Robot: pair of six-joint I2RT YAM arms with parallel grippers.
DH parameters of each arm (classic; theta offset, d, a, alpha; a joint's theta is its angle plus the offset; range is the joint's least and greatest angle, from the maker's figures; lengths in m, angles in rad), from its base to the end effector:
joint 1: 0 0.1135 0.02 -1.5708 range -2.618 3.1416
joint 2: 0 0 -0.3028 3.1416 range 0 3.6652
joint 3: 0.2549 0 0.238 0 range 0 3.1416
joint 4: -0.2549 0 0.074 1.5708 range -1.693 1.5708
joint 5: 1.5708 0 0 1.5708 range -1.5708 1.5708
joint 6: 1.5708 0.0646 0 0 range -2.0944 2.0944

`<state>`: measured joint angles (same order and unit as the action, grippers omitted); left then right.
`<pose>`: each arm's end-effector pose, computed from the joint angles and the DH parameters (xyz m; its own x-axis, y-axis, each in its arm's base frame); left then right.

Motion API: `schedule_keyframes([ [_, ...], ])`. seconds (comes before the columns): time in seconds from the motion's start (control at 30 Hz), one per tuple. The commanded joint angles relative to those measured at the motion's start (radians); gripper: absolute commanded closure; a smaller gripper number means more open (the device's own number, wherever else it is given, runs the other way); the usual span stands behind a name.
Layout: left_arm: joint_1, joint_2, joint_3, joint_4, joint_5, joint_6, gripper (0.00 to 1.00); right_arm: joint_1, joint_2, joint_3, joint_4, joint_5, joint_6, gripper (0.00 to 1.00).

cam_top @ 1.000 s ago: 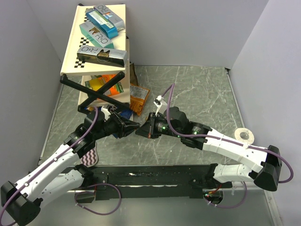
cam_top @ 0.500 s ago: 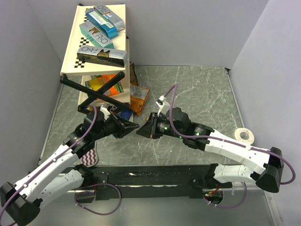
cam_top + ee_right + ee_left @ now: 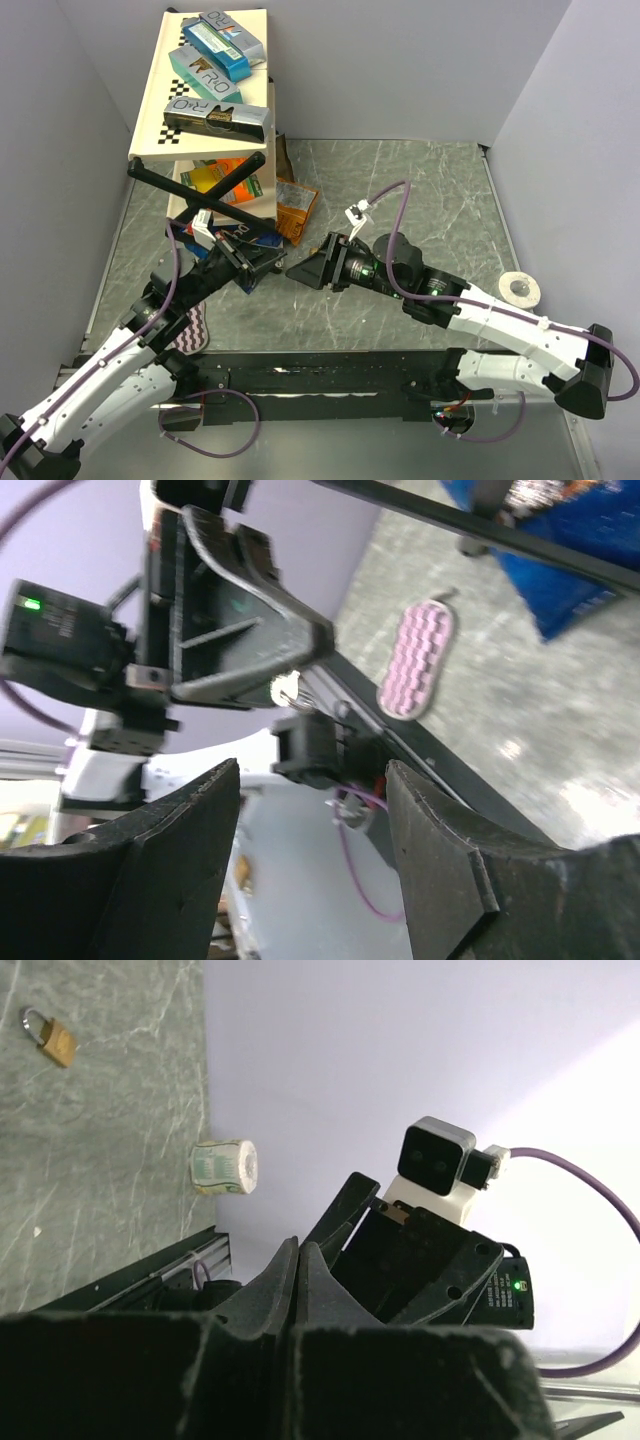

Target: Unlock with the key

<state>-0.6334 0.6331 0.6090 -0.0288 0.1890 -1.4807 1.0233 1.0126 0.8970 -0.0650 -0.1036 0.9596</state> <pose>0.1096 -0.0955 0.3398 -0.7334 -0.6750 -0.0800 0.0235 0.0924 -0.9954 0.1147 0.2010 0.3786 -0.7925 0.2649 -0.5493 -0.4411 0.3729 0.8163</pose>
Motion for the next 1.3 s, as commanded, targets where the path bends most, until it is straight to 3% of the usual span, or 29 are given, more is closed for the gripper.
schedule_keyframes([
  [0.0,0.003,0.005,0.014,0.127,0.033,0.059,0.99,0.003,0.033,0.029,0.157,-0.039,0.057,0.36],
  [0.3,0.004,0.013,-0.002,0.181,0.067,0.054,0.99,0.001,0.109,0.049,0.26,-0.097,0.094,0.53],
  [0.73,0.003,0.01,-0.003,0.187,0.075,0.06,0.99,-0.014,0.095,0.036,0.295,-0.082,0.113,0.56],
  [0.93,0.003,0.011,-0.006,0.196,0.078,0.059,0.99,-0.023,0.099,0.039,0.298,-0.087,0.119,0.72],
  [1.13,0.003,0.011,-0.008,0.208,0.082,0.063,0.99,-0.032,0.098,0.02,0.312,-0.085,0.14,0.96],
  [1.27,0.003,0.019,-0.012,0.23,0.101,0.06,0.99,-0.038,0.089,-0.001,0.33,-0.087,0.154,1.0],
])
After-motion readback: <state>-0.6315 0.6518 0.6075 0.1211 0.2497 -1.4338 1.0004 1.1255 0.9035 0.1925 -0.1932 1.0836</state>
